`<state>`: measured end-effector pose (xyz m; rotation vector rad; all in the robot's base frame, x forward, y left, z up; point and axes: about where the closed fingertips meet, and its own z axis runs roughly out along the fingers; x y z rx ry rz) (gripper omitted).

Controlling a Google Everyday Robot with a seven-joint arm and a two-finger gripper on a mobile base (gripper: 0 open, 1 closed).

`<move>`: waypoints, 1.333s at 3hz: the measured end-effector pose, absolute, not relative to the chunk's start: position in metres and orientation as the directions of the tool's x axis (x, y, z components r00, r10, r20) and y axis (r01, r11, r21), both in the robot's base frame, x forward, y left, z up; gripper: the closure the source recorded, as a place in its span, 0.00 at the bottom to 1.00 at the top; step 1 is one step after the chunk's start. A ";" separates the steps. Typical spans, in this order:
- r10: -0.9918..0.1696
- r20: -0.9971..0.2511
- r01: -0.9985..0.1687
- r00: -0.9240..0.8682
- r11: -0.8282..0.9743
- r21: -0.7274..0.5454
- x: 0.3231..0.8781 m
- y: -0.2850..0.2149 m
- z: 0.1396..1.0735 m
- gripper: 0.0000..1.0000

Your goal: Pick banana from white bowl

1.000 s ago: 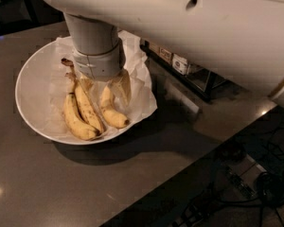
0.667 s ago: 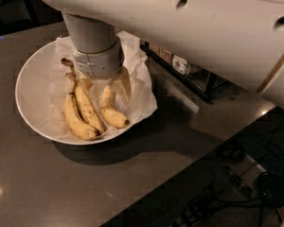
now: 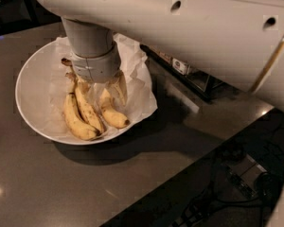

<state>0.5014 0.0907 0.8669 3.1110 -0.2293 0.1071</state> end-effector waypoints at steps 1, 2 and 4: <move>-0.160 0.054 -0.160 0.986 -0.987 0.006 0.498 0.093 0.862 0.43; -0.174 0.031 -0.174 0.984 -0.985 -0.006 0.497 0.092 0.854 0.43; -0.203 0.017 -0.203 0.979 -0.979 -0.022 0.497 0.087 0.851 0.46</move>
Offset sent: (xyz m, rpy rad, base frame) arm -0.0072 -0.0008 -0.0225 0.0318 0.0719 -0.0424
